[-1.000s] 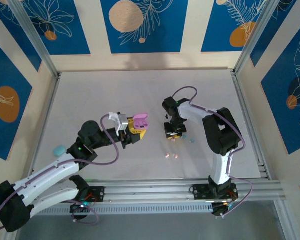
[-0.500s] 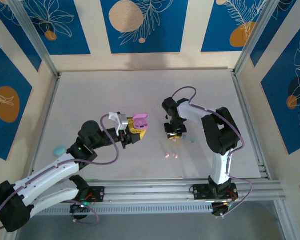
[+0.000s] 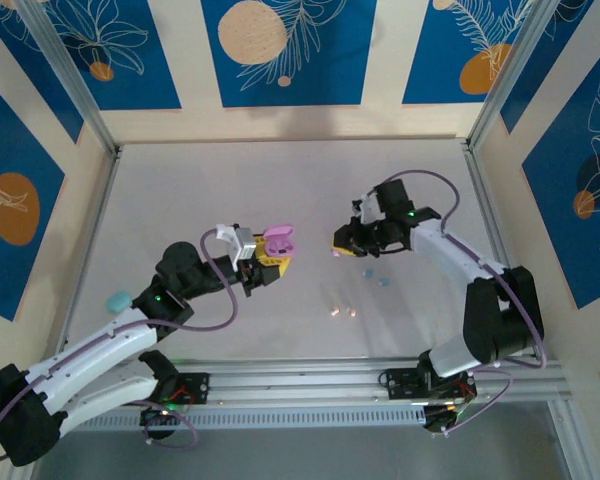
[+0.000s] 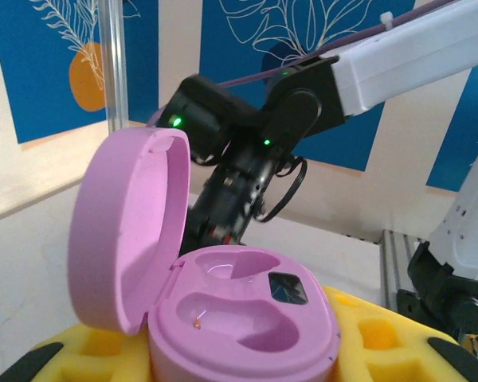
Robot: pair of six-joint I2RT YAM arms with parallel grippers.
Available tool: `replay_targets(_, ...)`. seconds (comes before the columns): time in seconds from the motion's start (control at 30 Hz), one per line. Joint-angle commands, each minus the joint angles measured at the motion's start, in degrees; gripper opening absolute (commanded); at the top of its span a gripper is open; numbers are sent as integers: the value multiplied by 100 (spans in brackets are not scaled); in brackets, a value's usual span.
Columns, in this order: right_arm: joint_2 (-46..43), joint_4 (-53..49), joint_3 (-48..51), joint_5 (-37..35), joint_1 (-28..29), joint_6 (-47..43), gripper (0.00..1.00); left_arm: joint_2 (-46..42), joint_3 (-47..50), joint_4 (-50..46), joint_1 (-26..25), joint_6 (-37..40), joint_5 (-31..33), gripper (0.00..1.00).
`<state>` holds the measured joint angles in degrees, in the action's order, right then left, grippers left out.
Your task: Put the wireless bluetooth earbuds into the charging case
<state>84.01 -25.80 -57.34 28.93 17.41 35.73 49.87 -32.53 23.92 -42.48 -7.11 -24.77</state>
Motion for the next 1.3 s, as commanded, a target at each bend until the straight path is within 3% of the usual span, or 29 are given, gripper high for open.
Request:
replay_targets(0.0,-12,1416,224,2371,-87,1020,19,-135,-148,-202,59,266,130,31)
replay_targets(0.2,-36,2315,337,3231,-111,1959,18,-110,-131,-221,151,334,141,31)
replay_targets(0.3,-120,2305,316,3289,-113,2047,18,-83,-92,-195,209,325,120,31)
replay_targets(0.5,-308,3236,487,3529,-97,2983,19,1,-92,-177,284,350,22,31)
replay_targets(0.67,-497,3216,396,3435,-51,3274,19,75,-132,-231,297,512,-27,31)
replay_targets(0.93,-1264,1710,-85,2469,137,2095,19,163,-59,106,297,719,-173,31)
replay_targets(1.27,-1958,1789,-199,1804,1043,807,19,441,-120,822,294,414,-544,31)
